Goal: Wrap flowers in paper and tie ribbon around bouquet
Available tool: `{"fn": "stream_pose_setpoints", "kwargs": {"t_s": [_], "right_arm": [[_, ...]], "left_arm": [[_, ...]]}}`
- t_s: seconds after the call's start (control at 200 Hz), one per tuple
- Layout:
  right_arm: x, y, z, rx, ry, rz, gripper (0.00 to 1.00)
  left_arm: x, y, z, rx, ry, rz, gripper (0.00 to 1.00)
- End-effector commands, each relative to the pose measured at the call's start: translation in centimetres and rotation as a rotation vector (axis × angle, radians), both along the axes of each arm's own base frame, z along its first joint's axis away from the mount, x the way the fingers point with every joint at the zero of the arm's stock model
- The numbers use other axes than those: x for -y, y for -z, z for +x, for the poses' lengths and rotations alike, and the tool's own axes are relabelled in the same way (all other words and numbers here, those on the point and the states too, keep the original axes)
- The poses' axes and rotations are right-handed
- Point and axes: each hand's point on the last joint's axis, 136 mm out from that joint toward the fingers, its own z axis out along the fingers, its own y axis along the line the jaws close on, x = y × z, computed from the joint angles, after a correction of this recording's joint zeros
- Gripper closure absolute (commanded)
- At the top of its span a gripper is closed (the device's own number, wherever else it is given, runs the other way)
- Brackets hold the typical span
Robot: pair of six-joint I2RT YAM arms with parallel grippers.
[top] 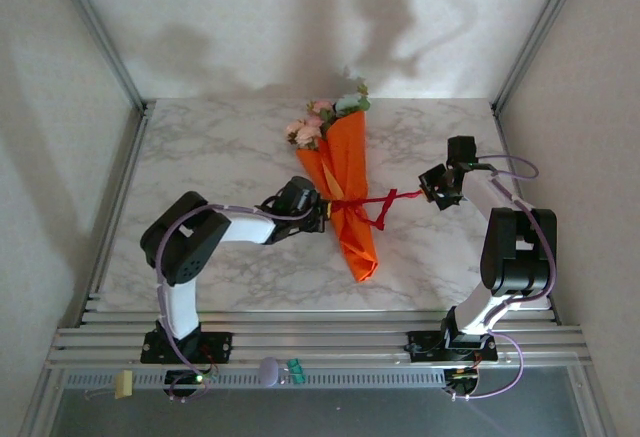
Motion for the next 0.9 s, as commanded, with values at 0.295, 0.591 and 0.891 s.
{"fn": "stream_pose_setpoints", "kwargs": {"t_s": [0.295, 0.591, 0.891], "right_arm": [[-0.6, 1.1, 0.4, -0.007, 0.032, -0.022, 1.0], [0.0, 1.1, -0.1, -0.018, 0.047, -0.062, 1.0], [-0.4, 0.8, 0.4, -0.008, 0.025, -0.043, 1.0]], "left_arm": [[-6.8, 0.7, -1.4, -0.164, -0.166, -0.041, 1.0], [-7.5, 0.7, -1.6, -0.169, -0.154, -0.022, 1.0], [-7.2, 0.0, -1.1, -0.154, -0.098, 0.029, 1.0]]}}
